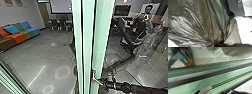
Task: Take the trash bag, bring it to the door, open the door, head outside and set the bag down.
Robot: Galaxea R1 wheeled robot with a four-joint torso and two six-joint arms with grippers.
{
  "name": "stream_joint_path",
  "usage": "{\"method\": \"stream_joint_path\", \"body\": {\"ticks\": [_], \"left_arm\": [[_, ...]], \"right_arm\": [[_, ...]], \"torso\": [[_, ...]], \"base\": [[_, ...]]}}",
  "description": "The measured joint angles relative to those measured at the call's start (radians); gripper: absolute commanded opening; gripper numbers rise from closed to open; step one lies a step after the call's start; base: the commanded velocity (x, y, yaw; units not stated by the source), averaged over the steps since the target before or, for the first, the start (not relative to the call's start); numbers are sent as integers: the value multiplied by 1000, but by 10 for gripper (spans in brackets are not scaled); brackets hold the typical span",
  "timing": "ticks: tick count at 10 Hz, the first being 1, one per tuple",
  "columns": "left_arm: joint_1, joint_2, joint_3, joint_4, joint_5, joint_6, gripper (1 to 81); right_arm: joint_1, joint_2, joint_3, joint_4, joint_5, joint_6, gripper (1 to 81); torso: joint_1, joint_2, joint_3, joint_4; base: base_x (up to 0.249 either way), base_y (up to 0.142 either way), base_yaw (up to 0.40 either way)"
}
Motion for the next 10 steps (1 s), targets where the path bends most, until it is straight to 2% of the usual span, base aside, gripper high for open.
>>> {"method": "stream_joint_path", "body": {"ticks": [6, 7, 8, 10], "left_arm": [[-9, 0, 0, 0, -3, 0, 10], [-12, 0, 0, 0, -4, 0, 10], [-15, 1, 0, 0, -5, 0, 10], [-20, 3, 0, 0, -7, 0, 10]], "right_arm": [[55, -14, 21, -75, 116, -39, 811], [72, -18, 28, -71, 104, -23, 811], [92, -30, 47, -59, 63, -11, 811], [148, -82, 107, -41, -66, 0, 811]], "torso": [[-1, -1, -109, -1], [-1, 0, -116, -1], [0, 0, -116, -1], [1, 1, -116, -1]], "base": [[0, 0, 0], [0, 0, 0], [0, 0, 0], [0, 0, 0]]}}
